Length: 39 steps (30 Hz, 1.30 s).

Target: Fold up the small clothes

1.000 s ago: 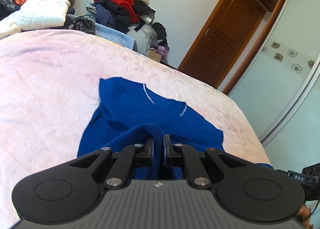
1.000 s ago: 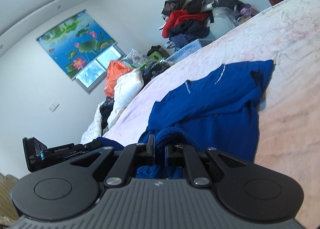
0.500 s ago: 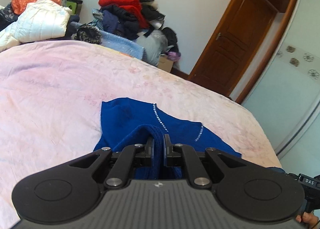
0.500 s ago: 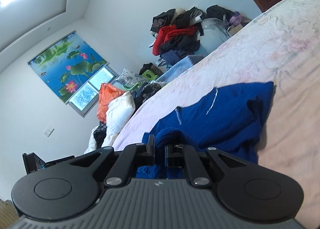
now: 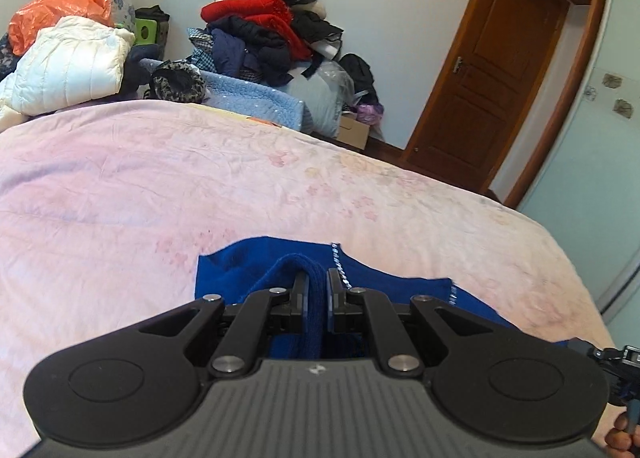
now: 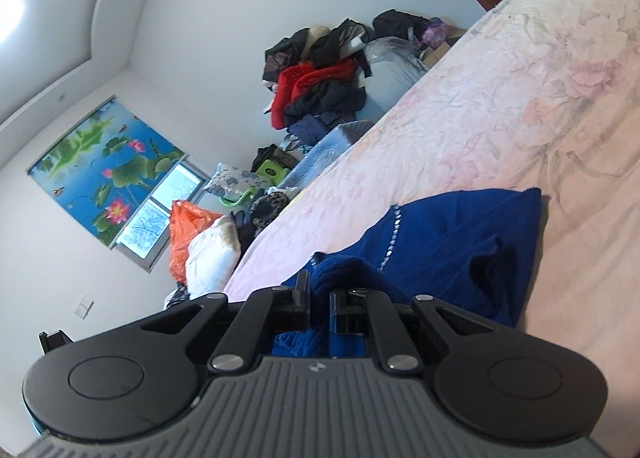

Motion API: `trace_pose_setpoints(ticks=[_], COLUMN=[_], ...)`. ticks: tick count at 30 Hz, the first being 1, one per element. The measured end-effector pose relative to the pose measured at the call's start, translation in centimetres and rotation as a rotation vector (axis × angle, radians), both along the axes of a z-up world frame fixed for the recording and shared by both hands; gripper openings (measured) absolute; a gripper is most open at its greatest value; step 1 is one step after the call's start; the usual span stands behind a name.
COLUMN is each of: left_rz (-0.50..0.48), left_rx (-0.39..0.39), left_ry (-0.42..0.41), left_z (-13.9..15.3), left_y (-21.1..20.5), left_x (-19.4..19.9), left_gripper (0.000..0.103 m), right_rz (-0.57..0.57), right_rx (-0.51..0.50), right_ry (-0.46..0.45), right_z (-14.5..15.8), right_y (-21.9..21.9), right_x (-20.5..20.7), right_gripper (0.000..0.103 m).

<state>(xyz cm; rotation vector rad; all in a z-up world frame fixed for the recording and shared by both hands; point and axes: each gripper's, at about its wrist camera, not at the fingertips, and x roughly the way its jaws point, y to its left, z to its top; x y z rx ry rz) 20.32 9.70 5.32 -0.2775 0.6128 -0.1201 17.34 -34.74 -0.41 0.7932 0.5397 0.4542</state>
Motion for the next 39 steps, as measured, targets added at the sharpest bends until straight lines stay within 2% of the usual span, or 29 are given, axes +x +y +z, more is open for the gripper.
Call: trace_pose_setpoints(ticks=[8,12,15,21,24,27,30,31,32,33,34,36,39], left_rz=[0.02,0.034,0.053,0.08,0.036,-0.051,-0.113,-0.113,-0.11,-0.098,-0.083,-0.082,-0.108], left_rx=[0.018,0.019,0.05,0.059,0.061,0.034,-0.104,-0.15,-0.193,-0.223,-0.243,-0.25,-0.287], left_ry=[0.073,0.061,0.03,0.054,0.086,0.165,0.257,0.276,0.282,0.279,0.267,0.263,0.318], left_z=[-3.4,-3.7,-3.4,-3.9,-3.5,-3.6,-4.6,-4.9,-5.2,-5.5,-5.6,-5.8,-6.9], left_y=[-0.4,-0.2,-0.3,0.3,1.0,1.6,2.4,2.6,2.7,2.7,2.7,2.2,1.4], left_x=[5.0,5.9,6.9,8.3,7.5,6.1,4.9,4.6,4.3,4.1,4.0,4.3,5.3], left_gripper=[0.008,0.008,0.007,0.007,0.007,0.01,0.02,0.032,0.051,0.061,0.077,0.079,0.078], right_rz=[-0.038,-0.05,-0.055,-0.068,-0.064,-0.051,-0.044,-0.043,-0.042,-0.042,-0.044,-0.045,-0.042], right_rx=[0.059,0.084,0.1,0.102,0.128,0.128,0.13,0.128,0.126,0.126,0.13,0.13,0.116], right_ry=[0.103,0.131,0.13,0.163,0.182,0.186,0.185,0.185,0.184,0.185,0.187,0.19,0.19], right_z=[-3.6,-4.8,-5.0,-6.0,-6.7,-6.9,-6.9,-7.0,-6.9,-7.0,-7.0,-7.1,-6.8], right_y=[-0.9,-1.1,-1.3,-1.4,-1.5,-1.7,-1.8,-1.8,-1.8,-1.8,-1.8,-1.9,-1.8], right_x=[4.8,5.9,6.6,8.2,8.6,9.0,8.9,8.9,8.9,8.8,8.8,8.7,8.5], right_gripper=[0.013,0.013,0.013,0.013,0.013,0.013,0.013,0.013,0.013,0.014,0.014,0.014,0.014])
